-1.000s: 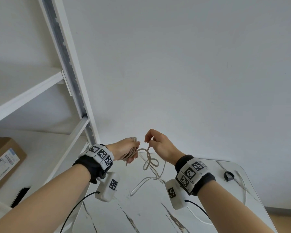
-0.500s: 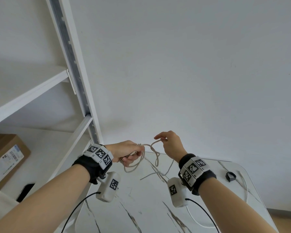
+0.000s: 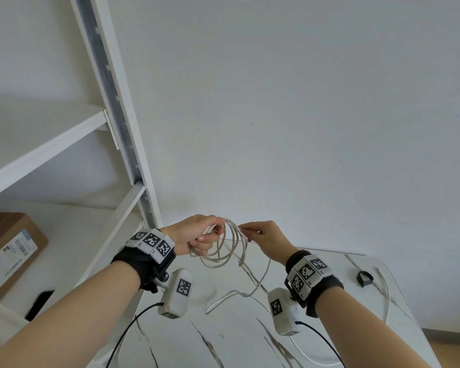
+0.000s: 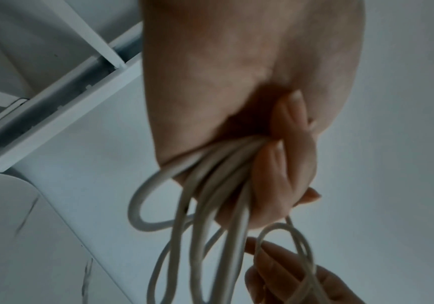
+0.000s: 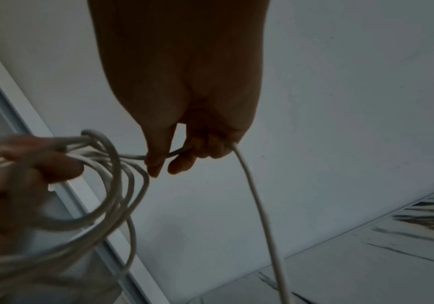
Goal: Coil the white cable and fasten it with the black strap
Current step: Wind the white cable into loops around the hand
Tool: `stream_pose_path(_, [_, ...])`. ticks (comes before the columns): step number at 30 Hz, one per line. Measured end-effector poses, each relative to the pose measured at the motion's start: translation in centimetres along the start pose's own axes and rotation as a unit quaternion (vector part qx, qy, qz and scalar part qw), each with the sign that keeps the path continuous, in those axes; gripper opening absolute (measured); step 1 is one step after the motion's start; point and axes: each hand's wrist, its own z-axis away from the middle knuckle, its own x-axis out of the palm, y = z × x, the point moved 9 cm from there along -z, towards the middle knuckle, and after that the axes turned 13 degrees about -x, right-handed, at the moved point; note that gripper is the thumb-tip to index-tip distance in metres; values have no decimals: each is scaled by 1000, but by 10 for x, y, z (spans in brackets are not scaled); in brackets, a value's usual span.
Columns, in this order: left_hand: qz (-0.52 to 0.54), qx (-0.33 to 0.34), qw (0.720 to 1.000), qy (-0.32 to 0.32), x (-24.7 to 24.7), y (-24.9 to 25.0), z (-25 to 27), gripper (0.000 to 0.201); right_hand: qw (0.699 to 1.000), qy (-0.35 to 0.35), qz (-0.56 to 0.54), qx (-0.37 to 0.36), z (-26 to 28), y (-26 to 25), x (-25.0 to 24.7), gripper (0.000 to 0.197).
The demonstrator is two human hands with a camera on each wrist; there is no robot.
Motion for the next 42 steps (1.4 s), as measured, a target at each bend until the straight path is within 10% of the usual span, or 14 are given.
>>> stream_pose_path(9, [18,17,1000,5,-9,9,2,30,984,-8,149,101,12,38,-11,33])
stream_pose_path(17, [60,36,997,30,-8,15,0,30,996,-17,48,71,10,26,12,23])
stream_pose_path(28, [82,30,995,50,-6,12,-8,32,962,231,5,145,12,14,-27,38])
stream_pose_path(33, [74,15,996,41,-2,7,-11,32,946,245,-186,105,8,6,-19,17])
stream_pose_path(39, [65,-4,997,31,5,1,-13,35,854,242,-446,116,5,0,-4,10])
stream_pose_path(42, [71,9,997,33,8,4,-12,35,876,186,-432,111,1,-3,1,12])
